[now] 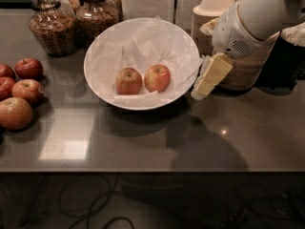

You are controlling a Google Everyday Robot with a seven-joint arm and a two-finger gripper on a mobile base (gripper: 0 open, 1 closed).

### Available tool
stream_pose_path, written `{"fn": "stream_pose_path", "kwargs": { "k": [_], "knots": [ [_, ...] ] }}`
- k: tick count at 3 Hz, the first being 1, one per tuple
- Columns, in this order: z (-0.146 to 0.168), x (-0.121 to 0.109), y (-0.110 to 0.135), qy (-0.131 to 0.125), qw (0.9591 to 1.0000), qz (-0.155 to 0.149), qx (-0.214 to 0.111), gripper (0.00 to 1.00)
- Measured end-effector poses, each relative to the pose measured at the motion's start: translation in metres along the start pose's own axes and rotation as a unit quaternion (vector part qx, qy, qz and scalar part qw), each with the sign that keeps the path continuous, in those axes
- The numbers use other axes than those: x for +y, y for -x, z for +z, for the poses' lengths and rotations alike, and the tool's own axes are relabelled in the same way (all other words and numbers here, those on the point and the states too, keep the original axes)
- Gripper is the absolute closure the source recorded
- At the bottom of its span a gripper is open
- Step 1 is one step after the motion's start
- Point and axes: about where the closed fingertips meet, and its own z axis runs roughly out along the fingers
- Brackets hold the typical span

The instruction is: Pick apple from white bowl

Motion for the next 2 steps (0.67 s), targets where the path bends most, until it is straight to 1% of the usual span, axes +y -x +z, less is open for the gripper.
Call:
{"fn": "stream_pose_path", "kwargs": {
  "k": [1, 2],
  "knots": [
    [0.008, -0.009, 0.014, 0.003, 0.9997, -0.003, -0.022, 0.0],
    [0.006, -0.019, 0.035, 0.009, 0.9988, -0.019, -0.044, 0.0]
  ]
}}
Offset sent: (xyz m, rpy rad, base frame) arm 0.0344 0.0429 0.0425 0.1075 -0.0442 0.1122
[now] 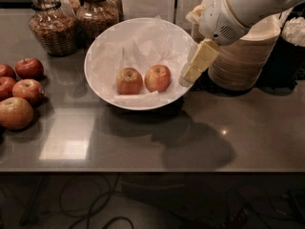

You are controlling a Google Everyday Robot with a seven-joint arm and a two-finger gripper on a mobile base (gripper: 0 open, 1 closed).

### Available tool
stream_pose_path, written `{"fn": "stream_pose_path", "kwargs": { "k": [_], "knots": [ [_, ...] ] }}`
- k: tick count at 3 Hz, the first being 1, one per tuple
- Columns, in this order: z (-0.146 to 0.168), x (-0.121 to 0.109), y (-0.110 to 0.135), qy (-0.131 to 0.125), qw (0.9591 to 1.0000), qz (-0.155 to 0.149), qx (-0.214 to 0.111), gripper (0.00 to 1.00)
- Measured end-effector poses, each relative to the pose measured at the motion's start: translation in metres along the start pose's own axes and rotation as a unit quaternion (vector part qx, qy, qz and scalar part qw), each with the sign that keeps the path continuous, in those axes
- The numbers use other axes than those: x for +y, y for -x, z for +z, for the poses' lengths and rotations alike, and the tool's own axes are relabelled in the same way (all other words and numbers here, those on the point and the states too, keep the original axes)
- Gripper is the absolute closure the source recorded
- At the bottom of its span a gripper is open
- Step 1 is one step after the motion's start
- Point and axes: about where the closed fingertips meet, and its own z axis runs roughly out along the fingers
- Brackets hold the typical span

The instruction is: Pick apple from white bowl

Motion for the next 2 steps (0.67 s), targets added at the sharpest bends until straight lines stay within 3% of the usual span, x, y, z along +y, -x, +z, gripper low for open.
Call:
{"fn": "stream_pose_path", "kwargs": {
  "k": [1, 2],
  "knots": [
    [0.0079, -0.0041, 0.0194, 0.016, 0.9996, -0.015, -0.016, 0.07],
    [0.017, -0.0067, 0.0289, 0.026, 0.9992, -0.023, -0.018, 0.22]
  ]
}}
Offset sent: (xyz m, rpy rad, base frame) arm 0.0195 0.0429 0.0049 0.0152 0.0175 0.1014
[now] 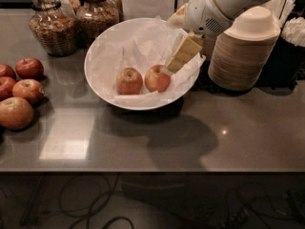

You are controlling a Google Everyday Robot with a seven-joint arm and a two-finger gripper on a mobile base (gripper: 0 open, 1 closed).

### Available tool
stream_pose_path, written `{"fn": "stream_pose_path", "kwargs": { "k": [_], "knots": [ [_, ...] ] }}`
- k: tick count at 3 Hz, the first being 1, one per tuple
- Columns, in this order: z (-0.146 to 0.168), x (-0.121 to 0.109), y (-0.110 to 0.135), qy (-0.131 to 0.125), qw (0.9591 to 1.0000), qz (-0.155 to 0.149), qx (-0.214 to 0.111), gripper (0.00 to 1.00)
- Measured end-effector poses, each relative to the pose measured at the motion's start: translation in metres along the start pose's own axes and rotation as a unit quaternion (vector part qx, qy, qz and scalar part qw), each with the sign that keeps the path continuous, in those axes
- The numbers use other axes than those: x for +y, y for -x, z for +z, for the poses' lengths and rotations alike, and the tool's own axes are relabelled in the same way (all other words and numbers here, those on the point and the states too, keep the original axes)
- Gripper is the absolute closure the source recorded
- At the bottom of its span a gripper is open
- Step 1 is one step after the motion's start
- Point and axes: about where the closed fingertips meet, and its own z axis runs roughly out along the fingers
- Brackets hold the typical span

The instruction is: Pick apple from white bowl

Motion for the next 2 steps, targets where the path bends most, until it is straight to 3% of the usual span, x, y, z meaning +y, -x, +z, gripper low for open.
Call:
{"fn": "stream_pose_path", "kwargs": {
  "k": [2],
  "knots": [
    [0.027, -0.004, -0.006, 0.007, 0.9998, -0.002, 0.018, 0.21]
  ]
}}
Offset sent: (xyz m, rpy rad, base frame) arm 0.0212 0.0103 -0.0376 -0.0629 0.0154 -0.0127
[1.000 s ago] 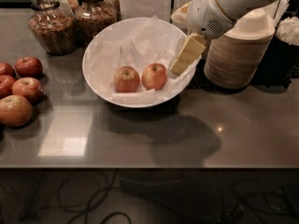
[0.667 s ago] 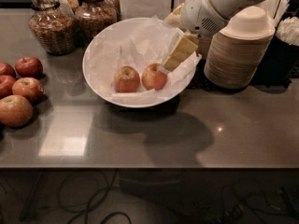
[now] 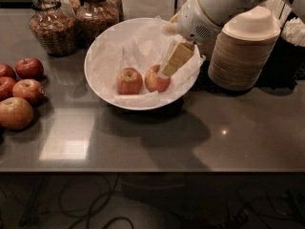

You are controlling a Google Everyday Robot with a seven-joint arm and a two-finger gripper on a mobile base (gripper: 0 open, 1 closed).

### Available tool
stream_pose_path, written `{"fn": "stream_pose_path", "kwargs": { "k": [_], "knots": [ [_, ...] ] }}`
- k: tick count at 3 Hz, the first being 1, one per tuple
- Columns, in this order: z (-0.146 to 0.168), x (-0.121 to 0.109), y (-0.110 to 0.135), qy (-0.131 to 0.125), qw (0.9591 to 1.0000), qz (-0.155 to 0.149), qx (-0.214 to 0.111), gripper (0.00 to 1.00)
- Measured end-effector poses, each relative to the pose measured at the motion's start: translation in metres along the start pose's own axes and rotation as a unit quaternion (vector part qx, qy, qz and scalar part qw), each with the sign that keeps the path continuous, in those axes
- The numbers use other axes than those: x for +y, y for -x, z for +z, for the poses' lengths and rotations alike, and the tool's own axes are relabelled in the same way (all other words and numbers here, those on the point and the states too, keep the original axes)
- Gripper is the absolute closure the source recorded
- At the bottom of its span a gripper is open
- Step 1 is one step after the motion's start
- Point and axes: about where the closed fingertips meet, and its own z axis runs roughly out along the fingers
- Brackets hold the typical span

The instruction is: Pick apple from white bowl

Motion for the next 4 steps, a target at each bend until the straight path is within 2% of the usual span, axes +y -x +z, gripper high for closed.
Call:
{"fn": "stream_pose_path", "kwargs": {
  "k": [4],
  "knots": [
    [0.053, -0.004, -0.031, 0.014, 0.9991, 0.016, 0.036, 0.22]
  ]
}}
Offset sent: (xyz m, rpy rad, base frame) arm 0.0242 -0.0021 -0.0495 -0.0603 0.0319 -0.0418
